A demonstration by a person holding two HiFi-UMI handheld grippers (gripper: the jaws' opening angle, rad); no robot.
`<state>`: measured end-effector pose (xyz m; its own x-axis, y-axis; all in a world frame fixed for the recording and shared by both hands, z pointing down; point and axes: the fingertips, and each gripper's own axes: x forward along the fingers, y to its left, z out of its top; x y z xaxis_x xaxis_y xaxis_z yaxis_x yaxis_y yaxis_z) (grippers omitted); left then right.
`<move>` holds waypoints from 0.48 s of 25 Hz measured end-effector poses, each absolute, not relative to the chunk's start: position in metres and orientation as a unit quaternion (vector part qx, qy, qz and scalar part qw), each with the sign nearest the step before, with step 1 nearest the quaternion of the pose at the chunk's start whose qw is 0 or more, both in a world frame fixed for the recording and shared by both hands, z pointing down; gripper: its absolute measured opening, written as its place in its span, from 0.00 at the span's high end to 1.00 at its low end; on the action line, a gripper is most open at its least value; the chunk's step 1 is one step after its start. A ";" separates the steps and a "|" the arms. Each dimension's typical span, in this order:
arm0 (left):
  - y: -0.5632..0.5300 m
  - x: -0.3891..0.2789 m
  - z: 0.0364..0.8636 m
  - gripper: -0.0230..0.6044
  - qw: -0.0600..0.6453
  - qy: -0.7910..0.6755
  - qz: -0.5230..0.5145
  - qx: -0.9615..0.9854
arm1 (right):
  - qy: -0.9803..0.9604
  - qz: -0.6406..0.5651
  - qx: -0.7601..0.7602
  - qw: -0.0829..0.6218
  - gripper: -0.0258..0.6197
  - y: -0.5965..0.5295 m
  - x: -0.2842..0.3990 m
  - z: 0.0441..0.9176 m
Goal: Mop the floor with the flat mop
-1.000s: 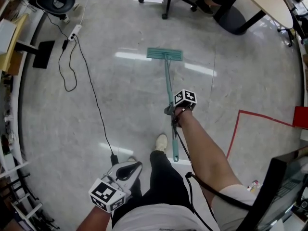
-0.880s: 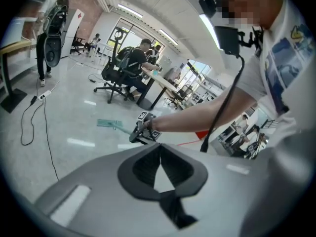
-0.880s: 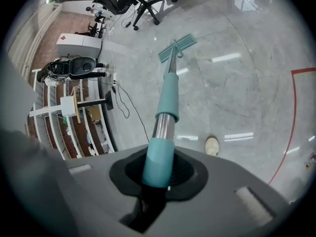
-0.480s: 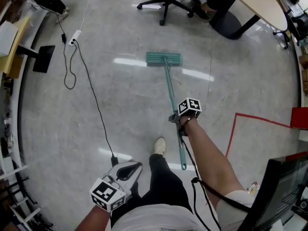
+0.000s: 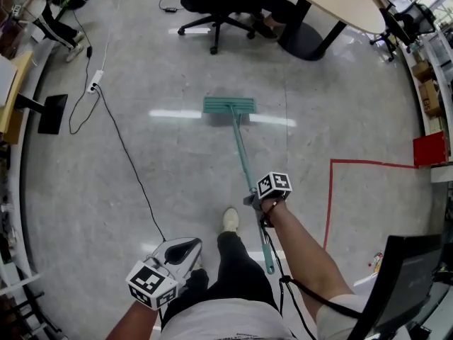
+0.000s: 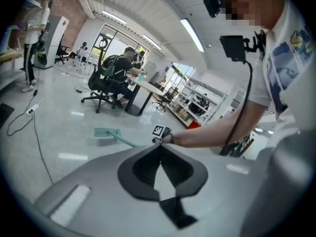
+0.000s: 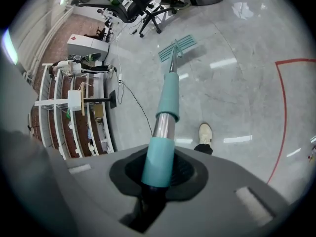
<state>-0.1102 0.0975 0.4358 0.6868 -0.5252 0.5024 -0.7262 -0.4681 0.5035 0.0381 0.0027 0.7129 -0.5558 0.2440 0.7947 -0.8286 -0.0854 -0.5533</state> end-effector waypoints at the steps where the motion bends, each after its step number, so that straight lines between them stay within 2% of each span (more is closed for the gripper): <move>1: 0.103 -0.114 0.435 0.96 0.356 -0.367 0.139 0.848 | -0.554 0.687 0.268 0.386 0.87 0.014 0.039 0.709; 12: 0.189 -0.182 0.429 0.96 0.309 -0.335 0.140 0.879 | -0.554 0.693 0.299 0.350 0.87 0.154 0.038 0.673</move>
